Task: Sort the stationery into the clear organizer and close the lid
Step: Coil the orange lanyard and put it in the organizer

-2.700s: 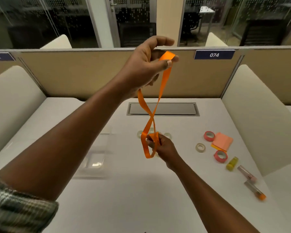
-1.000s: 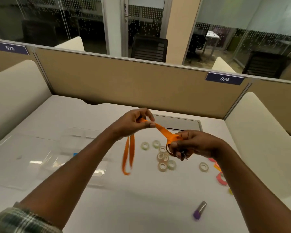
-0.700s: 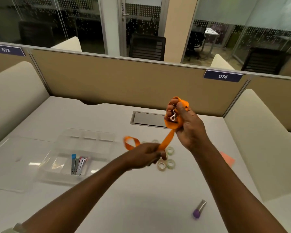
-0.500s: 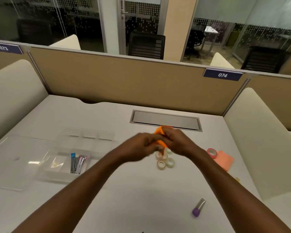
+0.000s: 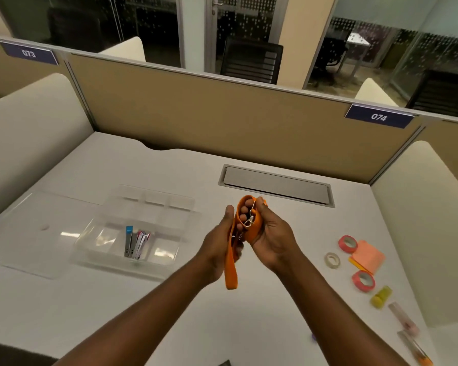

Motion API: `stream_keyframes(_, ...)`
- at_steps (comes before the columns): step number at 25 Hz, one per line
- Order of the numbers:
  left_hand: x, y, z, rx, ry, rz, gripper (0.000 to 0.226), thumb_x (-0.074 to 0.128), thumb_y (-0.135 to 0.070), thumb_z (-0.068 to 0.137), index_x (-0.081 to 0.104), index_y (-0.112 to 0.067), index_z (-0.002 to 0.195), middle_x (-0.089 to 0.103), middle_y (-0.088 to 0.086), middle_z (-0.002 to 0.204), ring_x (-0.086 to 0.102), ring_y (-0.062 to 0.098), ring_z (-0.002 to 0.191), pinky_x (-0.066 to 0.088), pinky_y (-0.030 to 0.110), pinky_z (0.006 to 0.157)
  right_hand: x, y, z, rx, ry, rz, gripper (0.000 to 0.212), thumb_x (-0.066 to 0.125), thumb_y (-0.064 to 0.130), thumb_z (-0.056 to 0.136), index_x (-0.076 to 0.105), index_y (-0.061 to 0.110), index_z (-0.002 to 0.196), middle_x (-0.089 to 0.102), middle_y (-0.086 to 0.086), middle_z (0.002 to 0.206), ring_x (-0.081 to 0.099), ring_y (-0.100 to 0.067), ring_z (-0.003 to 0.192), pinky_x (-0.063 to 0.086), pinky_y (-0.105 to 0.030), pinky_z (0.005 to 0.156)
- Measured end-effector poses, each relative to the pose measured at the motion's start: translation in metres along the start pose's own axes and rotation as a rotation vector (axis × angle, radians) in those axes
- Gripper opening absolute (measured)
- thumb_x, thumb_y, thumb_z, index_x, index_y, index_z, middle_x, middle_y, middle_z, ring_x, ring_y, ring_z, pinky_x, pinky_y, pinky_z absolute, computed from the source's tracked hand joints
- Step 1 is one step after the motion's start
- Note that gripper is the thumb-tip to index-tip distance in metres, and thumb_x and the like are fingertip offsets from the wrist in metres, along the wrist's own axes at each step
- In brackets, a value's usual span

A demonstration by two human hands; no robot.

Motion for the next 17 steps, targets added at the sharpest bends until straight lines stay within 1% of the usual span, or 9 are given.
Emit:
stream_keyframes(2, -0.006, 0.008, 0.005, -0.003, 0.027, 0.052, 0.069, 0.035, -0.076, 0.086, 0.068, -0.018, 0.104, 0.069, 0.008, 0.093, 0.061, 0.018, 0.080, 0.052, 0.034, 0.079, 0.005, -0.011, -0.001, -0.050, -0.112, -0.382, 0.029, 0.047, 0.036, 0.102, 0.069, 0.016, 0.101, 0.072, -0.003, 0.088, 0.067, -0.017, 0.083, 0.054, -0.030, 0.073)
stream_keyframes(3, -0.012, 0.011, 0.006, 0.002, 0.029, 0.076, 0.069, 0.037, -0.077, 0.083, 0.066, -0.023, 0.114, 0.069, 0.008, 0.106, 0.063, 0.019, 0.091, 0.052, 0.038, 0.089, 0.008, -0.019, -0.002, -0.046, -0.155, -0.516, 0.028, 0.046, 0.036, 0.102, 0.069, 0.022, 0.097, 0.072, 0.001, 0.087, 0.067, -0.016, 0.085, 0.052, -0.030, 0.073)
stream_keyframes(4, -0.017, 0.015, 0.007, 0.008, 0.034, 0.077, 0.067, 0.040, -0.077, 0.081, 0.063, -0.027, 0.119, 0.067, 0.006, 0.116, 0.062, 0.019, 0.102, 0.050, 0.043, 0.099, 0.013, -0.029, -0.002, -0.015, -0.165, -0.554, 0.031, 0.044, 0.035, 0.102, 0.071, 0.023, 0.095, 0.073, 0.002, 0.088, 0.067, -0.016, 0.088, 0.051, -0.031, 0.074)
stream_keyframes(6, -0.030, 0.025, 0.010, 0.021, 0.068, 0.017, 0.064, 0.050, -0.073, 0.080, 0.059, -0.030, 0.126, 0.065, 0.000, 0.127, 0.060, 0.018, 0.117, 0.046, 0.046, 0.106, 0.020, -0.052, 0.004, 0.086, -0.110, -0.452, 0.041, 0.038, 0.036, 0.099, 0.075, 0.020, 0.101, 0.076, -0.002, 0.103, 0.069, -0.022, 0.103, 0.054, -0.038, 0.085)
stream_keyframes(7, -0.038, 0.029, 0.012, 0.017, 0.077, -0.018, 0.067, 0.056, -0.073, 0.079, 0.058, -0.029, 0.129, 0.065, -0.001, 0.129, 0.060, 0.019, 0.119, 0.046, 0.046, 0.106, 0.024, -0.061, 0.007, 0.132, -0.098, -0.400, 0.044, 0.036, 0.038, 0.099, 0.075, 0.019, 0.105, 0.075, -0.004, 0.109, 0.068, -0.023, 0.109, 0.053, -0.042, 0.092)
stream_keyframes(9, -0.060, 0.033, 0.015, 0.025, 0.060, -0.061, 0.068, 0.064, -0.068, 0.078, 0.059, -0.025, 0.130, 0.067, 0.001, 0.126, 0.061, 0.021, 0.119, 0.047, 0.044, 0.105, 0.031, -0.077, 0.014, 0.199, -0.085, -0.381, 0.045, 0.037, 0.038, 0.098, 0.072, 0.013, 0.111, 0.074, -0.010, 0.111, 0.068, -0.026, 0.110, 0.049, -0.047, 0.099)
stream_keyframes(12, -0.091, 0.027, 0.018, 0.067, 0.022, -0.066, 0.052, 0.066, -0.054, 0.085, 0.064, -0.019, 0.122, 0.072, 0.006, 0.112, 0.066, 0.024, 0.107, 0.055, 0.036, 0.086, 0.040, -0.086, 0.030, 0.226, -0.084, -0.496, 0.039, 0.048, 0.028, 0.091, 0.066, -0.003, 0.106, 0.070, -0.025, 0.108, 0.067, -0.038, 0.107, 0.047, -0.057, 0.102)
stream_keyframes(15, -0.122, 0.018, 0.023, 0.099, -0.039, -0.021, 0.031, 0.066, -0.046, 0.088, 0.068, -0.026, 0.112, 0.074, 0.006, 0.104, 0.068, 0.024, 0.099, 0.057, 0.035, 0.072, 0.054, -0.090, 0.050, 0.219, -0.060, -0.714, 0.025, 0.053, 0.022, 0.093, 0.069, 0.004, 0.101, 0.073, -0.018, 0.098, 0.070, -0.034, 0.098, 0.053, -0.054, 0.097)
stream_keyframes(17, -0.142, 0.013, 0.026, 0.085, -0.071, -0.010, 0.028, 0.064, -0.044, 0.090, 0.066, -0.029, 0.113, 0.074, 0.004, 0.104, 0.068, 0.025, 0.099, 0.059, 0.035, 0.069, 0.069, -0.096, 0.063, 0.136, -0.039, -0.902, 0.023, 0.053, 0.025, 0.096, 0.072, 0.014, 0.101, 0.074, -0.011, 0.095, 0.071, -0.029, 0.094, 0.056, -0.047, 0.092)
Point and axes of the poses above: each hand's wrist, its own z-axis towards the middle knuckle, its own x-axis out of the palm, y = z × x, the point moved 5 cm from there along z, towards the middle knuckle
